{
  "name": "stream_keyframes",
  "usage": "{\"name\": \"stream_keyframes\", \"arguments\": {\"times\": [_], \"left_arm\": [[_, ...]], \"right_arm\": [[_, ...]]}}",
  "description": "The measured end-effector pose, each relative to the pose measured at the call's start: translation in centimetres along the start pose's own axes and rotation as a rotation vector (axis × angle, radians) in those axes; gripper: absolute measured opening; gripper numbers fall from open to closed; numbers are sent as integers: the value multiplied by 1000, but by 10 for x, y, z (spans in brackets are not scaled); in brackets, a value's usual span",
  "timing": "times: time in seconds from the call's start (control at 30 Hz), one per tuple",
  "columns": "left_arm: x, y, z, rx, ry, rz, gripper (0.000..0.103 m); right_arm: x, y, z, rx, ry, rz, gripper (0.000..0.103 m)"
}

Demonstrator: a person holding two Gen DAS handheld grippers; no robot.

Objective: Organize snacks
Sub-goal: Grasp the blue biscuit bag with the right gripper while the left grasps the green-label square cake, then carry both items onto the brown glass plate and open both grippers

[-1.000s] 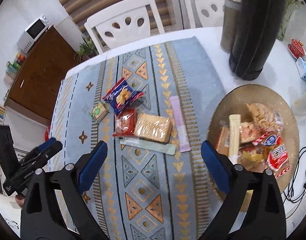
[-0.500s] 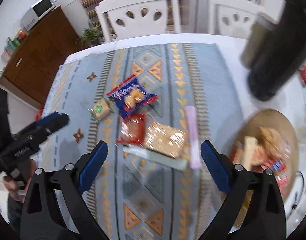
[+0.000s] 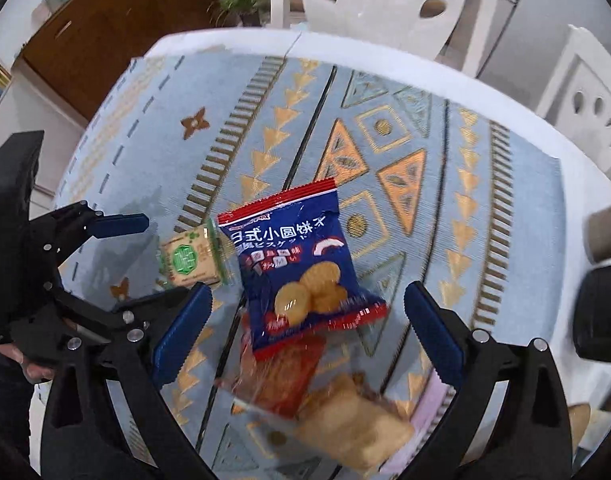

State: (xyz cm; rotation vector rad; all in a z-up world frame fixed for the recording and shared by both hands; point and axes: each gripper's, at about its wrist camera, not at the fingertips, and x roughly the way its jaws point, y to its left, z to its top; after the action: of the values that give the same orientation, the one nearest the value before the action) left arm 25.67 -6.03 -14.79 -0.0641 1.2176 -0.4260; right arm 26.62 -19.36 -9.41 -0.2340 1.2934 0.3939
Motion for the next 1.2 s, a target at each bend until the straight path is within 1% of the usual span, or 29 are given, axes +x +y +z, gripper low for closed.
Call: {"name": "stream_keyframes", "arguments": {"times": [0.07,0.17,0.27,0.3,0.33,0.37,0.4,0.43,0.53,0.6,0.63,0.67,0.77,0.9,1.07,1.2], "left_arm": [[6,-4,0,26,11,-3,87],[14,-9,-1,59,26,20,86],[16,-12,-2,80,14,36,86],[17,-13,-1,81,9,41,83],[17,-13,-1,82,2,53,77],[16,-14,-1,87,-8,75,74],[16,-14,-2,92,-15,95,66],[15,-14,-2,95,-17,100,64],[13,-13,-6,98,-29,116,59],[12,-15,-7,102,-36,131,56],[12,-16,-8,100,-41,133,48],[10,-16,-8,95,-44,128,47],[7,-19,-10,79,-54,133,44],[-10,-23,-16,50,-88,102,43],[-48,-41,-25,62,-150,92,42],[-72,-62,-35,100,-194,111,42]], "right_arm": [[12,0,3,0,19,1,97],[28,-1,6,0,46,10,97],[42,-1,10,9,63,19,97],[44,-1,10,10,67,20,97],[47,-1,11,12,70,22,97],[48,0,11,13,69,24,96],[50,0,10,11,67,24,92],[52,1,10,11,70,28,91],[53,3,9,22,67,46,77],[52,7,9,24,57,43,72],[51,8,9,23,51,39,71],[50,10,9,24,43,29,66],[42,7,7,53,26,34,65],[16,-1,-2,92,-21,49,65],[-22,-2,-17,131,-80,61,65],[-52,2,-37,150,-115,53,65]]}}
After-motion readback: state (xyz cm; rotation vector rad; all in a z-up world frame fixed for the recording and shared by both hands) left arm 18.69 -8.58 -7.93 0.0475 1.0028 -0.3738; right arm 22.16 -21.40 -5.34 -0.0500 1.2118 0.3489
